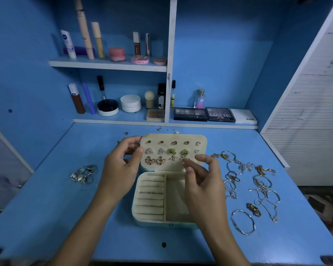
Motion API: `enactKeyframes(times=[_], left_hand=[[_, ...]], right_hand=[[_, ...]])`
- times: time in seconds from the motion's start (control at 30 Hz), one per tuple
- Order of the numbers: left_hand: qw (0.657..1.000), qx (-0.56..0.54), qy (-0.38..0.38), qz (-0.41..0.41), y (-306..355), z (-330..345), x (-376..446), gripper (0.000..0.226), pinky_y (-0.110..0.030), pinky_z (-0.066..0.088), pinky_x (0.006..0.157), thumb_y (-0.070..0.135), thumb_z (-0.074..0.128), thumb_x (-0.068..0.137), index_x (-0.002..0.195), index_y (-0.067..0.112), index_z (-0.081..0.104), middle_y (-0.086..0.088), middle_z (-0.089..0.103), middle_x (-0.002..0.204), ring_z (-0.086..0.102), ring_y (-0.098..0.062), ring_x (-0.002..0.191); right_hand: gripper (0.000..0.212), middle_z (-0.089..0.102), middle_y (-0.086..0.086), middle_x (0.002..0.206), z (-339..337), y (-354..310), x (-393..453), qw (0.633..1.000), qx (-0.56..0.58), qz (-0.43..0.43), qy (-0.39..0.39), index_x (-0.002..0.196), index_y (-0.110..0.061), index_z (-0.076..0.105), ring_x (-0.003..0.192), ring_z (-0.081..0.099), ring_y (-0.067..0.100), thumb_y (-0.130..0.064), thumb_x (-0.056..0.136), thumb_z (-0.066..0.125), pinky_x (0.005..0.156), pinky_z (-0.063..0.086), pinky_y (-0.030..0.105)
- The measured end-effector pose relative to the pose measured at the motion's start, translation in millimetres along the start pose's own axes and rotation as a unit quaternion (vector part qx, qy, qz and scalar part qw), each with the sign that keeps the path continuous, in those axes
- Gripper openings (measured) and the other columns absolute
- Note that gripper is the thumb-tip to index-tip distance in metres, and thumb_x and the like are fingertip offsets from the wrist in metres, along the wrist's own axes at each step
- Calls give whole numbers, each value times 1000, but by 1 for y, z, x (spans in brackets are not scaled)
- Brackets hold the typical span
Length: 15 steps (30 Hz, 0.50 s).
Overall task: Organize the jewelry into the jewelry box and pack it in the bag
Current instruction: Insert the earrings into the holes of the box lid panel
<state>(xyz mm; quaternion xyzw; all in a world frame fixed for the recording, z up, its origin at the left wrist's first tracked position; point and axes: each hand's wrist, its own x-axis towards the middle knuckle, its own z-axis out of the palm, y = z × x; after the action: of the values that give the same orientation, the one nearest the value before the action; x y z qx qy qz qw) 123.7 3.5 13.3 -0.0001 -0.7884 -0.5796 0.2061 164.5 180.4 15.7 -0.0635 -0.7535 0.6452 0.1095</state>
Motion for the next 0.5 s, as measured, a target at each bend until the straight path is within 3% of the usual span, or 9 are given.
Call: enactKeyframes(times=[0.1, 0.17, 0.3, 0.5], left_hand=[[1000, 6, 3, 2, -1, -1, -2, 18, -12, 50, 73, 19, 61, 96, 103, 35, 64, 12, 70, 100, 64, -3, 95], [1000, 7, 3, 4, 0, -2, -5, 17, -15, 52, 75, 21, 61, 96, 101, 36, 64, 15, 70, 98, 65, -4, 96], [1000, 13, -5, 9, 2, -6, -16, 15, -22, 50, 82, 22, 61, 95, 98, 37, 63, 20, 69, 100, 64, -2, 102], [998, 37, -25, 37, 4, -15, -38, 21, -7, 46, 83, 11, 61, 96, 93, 33, 63, 22, 68, 100, 63, 1, 103]], right_hand=[[30, 74, -20, 103, 0, -5, -1, 999, 44, 22, -6, 117, -41, 47, 89, 69, 0, -20, 99, 57, 82, 56, 37], [37, 76, -9, 100, -1, -10, -2, 989, 132, 69, -14, 127, -40, 44, 85, 70, 4, -25, 98, 61, 82, 54, 28], [46, 75, 4, 107, -4, -18, -7, 942, 302, 145, -3, 140, -35, 39, 102, 72, 12, -34, 98, 58, 101, 51, 38], [43, 71, 19, 113, -12, -23, -14, 898, 389, 207, -7, 138, -33, 44, 100, 73, 26, -37, 97, 58, 99, 52, 44]])
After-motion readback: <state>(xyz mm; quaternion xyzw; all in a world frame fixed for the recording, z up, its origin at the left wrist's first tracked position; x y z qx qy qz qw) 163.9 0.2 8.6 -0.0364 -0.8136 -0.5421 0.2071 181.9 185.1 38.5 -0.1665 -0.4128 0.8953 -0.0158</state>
